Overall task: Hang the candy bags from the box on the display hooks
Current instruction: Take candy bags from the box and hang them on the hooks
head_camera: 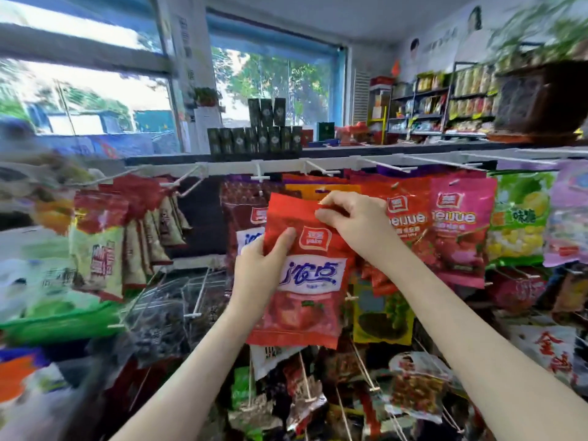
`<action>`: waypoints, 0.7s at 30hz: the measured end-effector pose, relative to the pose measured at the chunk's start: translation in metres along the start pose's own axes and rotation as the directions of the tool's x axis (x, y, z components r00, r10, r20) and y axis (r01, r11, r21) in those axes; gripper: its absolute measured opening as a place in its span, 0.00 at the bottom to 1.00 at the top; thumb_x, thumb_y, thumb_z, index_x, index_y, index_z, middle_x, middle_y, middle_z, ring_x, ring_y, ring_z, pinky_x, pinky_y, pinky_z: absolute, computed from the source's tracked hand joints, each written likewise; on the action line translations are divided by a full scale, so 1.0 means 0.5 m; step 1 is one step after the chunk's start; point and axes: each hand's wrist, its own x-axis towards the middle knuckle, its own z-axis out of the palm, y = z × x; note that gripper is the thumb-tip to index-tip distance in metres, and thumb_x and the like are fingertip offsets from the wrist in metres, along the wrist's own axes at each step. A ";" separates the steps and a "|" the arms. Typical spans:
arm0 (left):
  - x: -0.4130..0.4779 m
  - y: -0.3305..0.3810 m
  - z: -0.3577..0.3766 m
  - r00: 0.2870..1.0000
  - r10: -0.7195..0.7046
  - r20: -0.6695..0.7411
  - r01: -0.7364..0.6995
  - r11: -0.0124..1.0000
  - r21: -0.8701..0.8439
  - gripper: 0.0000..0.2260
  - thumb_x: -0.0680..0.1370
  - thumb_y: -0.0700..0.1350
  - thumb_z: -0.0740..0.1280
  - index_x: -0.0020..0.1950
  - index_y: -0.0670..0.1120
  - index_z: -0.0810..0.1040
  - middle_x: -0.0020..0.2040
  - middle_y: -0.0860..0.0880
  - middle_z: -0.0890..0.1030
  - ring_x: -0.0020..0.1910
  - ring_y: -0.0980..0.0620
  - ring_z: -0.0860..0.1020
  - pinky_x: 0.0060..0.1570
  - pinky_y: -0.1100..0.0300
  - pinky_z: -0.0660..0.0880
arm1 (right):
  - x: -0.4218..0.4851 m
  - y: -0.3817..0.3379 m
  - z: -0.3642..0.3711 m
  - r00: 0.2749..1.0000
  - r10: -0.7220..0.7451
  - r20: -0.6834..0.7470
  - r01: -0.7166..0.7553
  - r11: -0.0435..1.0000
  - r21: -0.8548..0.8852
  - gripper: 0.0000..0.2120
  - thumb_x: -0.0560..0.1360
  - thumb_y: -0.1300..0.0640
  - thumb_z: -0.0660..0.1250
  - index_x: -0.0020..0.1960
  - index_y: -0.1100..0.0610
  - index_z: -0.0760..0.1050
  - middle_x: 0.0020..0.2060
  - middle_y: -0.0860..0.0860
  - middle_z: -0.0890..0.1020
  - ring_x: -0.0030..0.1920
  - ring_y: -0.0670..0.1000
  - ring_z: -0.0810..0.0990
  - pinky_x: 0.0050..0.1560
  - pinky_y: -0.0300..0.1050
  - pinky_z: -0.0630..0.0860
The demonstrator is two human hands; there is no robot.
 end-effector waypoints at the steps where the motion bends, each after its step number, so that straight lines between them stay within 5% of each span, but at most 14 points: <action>1: 0.006 -0.001 -0.014 0.999 -0.026 -0.036 0.025 1.000 -0.015 0.15 0.68 0.64 0.69 0.42 0.54 0.83 0.41 0.49 0.85 0.45 0.46 0.84 0.51 0.42 0.78 | 0.013 -0.005 0.013 0.999 0.033 -0.005 -0.033 0.999 -0.032 0.04 0.76 0.48 0.66 0.45 0.46 0.77 0.38 0.39 0.76 0.47 0.40 0.72 0.62 0.45 0.57; 3: 0.015 -0.007 -0.039 0.993 -0.070 -0.099 0.064 0.996 -0.063 0.13 0.73 0.58 0.69 0.43 0.49 0.83 0.41 0.48 0.85 0.44 0.46 0.84 0.51 0.43 0.79 | 0.039 -0.008 0.041 0.998 0.055 -0.025 -0.057 0.995 -0.081 0.06 0.75 0.45 0.65 0.47 0.47 0.78 0.39 0.40 0.73 0.53 0.44 0.69 0.55 0.45 0.53; 7: 0.033 -0.005 -0.078 0.979 -0.170 -0.114 0.146 0.970 -0.192 0.11 0.77 0.52 0.68 0.45 0.45 0.82 0.40 0.46 0.85 0.41 0.44 0.84 0.44 0.51 0.80 | 0.079 -0.013 0.096 0.991 0.120 0.063 -0.121 0.993 0.012 0.10 0.76 0.45 0.65 0.50 0.50 0.79 0.39 0.37 0.71 0.51 0.45 0.62 0.59 0.47 0.55; 12: 0.086 0.001 -0.103 0.976 -0.183 -0.117 0.151 0.959 -0.240 0.09 0.76 0.50 0.70 0.50 0.45 0.82 0.45 0.43 0.85 0.47 0.39 0.83 0.52 0.40 0.78 | 0.139 -0.009 0.164 0.993 0.118 -0.019 -0.117 0.991 0.070 0.09 0.76 0.44 0.65 0.48 0.48 0.78 0.49 0.46 0.81 0.57 0.50 0.73 0.59 0.50 0.57; 18: 0.156 -0.007 -0.101 0.957 -0.116 -0.265 0.106 0.993 -0.054 0.11 0.74 0.51 0.71 0.53 0.48 0.77 0.48 0.49 0.83 0.45 0.50 0.82 0.50 0.51 0.80 | 0.183 0.010 0.198 0.987 0.149 -0.061 -0.136 0.975 0.174 0.08 0.76 0.46 0.65 0.46 0.48 0.79 0.47 0.47 0.82 0.57 0.52 0.75 0.64 0.56 0.60; 21: 0.175 -0.008 -0.091 0.914 0.132 -0.383 -0.049 0.974 0.220 0.23 0.73 0.47 0.72 0.65 0.48 0.67 0.58 0.49 0.75 0.51 0.56 0.76 0.49 0.66 0.72 | 0.198 0.015 0.209 0.989 0.140 -0.051 -0.133 0.984 0.118 0.09 0.76 0.46 0.64 0.47 0.49 0.80 0.47 0.47 0.82 0.57 0.52 0.74 0.60 0.50 0.58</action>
